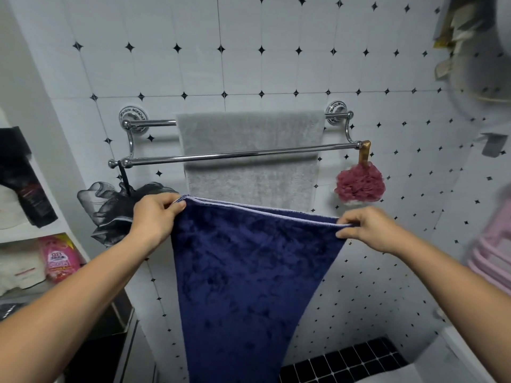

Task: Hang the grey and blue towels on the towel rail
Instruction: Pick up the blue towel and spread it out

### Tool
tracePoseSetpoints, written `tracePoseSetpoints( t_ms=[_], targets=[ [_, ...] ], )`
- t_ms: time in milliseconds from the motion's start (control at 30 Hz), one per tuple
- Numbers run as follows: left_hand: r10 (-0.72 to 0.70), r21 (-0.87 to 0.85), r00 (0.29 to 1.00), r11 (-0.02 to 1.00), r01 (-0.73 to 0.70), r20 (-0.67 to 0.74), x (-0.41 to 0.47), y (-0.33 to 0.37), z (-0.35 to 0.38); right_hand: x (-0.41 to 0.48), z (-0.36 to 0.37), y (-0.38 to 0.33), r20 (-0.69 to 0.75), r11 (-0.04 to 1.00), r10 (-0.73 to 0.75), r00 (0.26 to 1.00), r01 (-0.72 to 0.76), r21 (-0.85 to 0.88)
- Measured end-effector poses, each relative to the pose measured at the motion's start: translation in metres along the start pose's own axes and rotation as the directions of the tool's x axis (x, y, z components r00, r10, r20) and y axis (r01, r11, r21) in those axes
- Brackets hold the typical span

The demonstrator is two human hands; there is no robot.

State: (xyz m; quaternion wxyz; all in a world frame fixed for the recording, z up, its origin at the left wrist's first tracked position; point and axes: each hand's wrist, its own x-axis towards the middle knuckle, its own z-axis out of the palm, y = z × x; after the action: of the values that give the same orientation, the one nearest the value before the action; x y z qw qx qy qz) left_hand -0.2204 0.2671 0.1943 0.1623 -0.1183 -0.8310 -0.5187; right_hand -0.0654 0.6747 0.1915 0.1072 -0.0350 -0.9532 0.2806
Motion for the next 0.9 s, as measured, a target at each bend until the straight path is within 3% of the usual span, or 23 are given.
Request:
tracePoseSetpoints(
  t_ms=[133,200,300,367,433,500,533,633,700,733,767,800,833,867,900],
  targets=[
    [-0.058,-0.049,0.998,0.997,0.058,-0.001,-0.004,0.005,0.000,0.017,-0.005,0.003,-0.265,0.970,0.058,0.963,0.009,0.244],
    [-0.093,-0.103,0.994,0.990,0.098,0.054,-0.003,0.007,0.002,0.027,-0.007,0.003,-0.311,0.900,0.154,0.938,-0.003,0.437],
    [-0.127,-0.045,0.982,0.990,0.134,0.138,-0.003,0.008,0.004,0.038,-0.007,0.010,-0.171,0.802,0.280,0.945,-0.132,0.583],
    [-0.141,0.137,0.978,0.983,0.121,0.151,-0.008,0.007,0.005,0.040,-0.008,0.014,-0.022,0.833,0.315,0.949,-0.265,0.486],
    [-0.160,0.209,0.975,0.970,0.126,0.152,-0.013,0.006,0.007,0.042,-0.013,0.019,0.071,0.889,0.313,0.947,-0.319,0.328],
    [-0.180,0.107,0.970,0.981,0.164,0.165,-0.015,0.007,0.011,0.049,-0.020,0.020,0.043,0.902,0.328,0.944,-0.326,0.283],
    [-0.193,0.009,0.968,0.981,0.194,0.163,-0.014,0.010,0.015,0.054,-0.023,0.019,0.001,0.882,0.346,0.938,-0.326,0.341],
    [-0.267,-0.330,0.964,0.909,0.255,0.008,-0.006,0.024,0.033,0.071,-0.016,0.009,0.022,0.643,0.377,0.926,-0.279,0.713],
    [-0.312,-0.454,0.935,0.867,0.208,-0.168,-0.005,0.026,0.045,0.078,-0.003,0.002,0.100,0.515,0.319,0.942,-0.261,0.817],
    [-0.321,-0.459,0.931,0.863,0.210,-0.176,-0.008,0.022,0.047,0.079,0.001,0.003,0.163,0.511,0.288,0.944,-0.295,0.807],
    [-0.315,-0.430,0.945,0.868,0.248,-0.089,-0.013,0.013,0.046,0.078,0.002,0.008,0.276,0.557,0.234,0.932,-0.361,0.748],
    [-0.309,-0.314,0.943,0.889,0.332,0.124,-0.024,0.002,0.044,0.075,0.004,0.015,0.428,0.644,0.162,0.889,-0.424,0.636],
    [-0.343,-0.110,0.856,0.905,0.412,0.386,-0.037,-0.011,0.041,0.069,0.004,0.022,0.548,0.718,0.110,0.829,-0.448,0.533],
    [-0.401,0.085,0.724,0.898,0.431,0.561,-0.050,-0.022,0.034,0.066,0.006,0.030,0.583,0.747,0.094,0.807,-0.444,0.494],
    [-0.439,0.157,0.662,0.884,0.441,0.608,-0.056,-0.030,0.030,0.067,0.010,0.036,0.530,0.721,0.125,0.839,-0.444,0.533]
  ],
)
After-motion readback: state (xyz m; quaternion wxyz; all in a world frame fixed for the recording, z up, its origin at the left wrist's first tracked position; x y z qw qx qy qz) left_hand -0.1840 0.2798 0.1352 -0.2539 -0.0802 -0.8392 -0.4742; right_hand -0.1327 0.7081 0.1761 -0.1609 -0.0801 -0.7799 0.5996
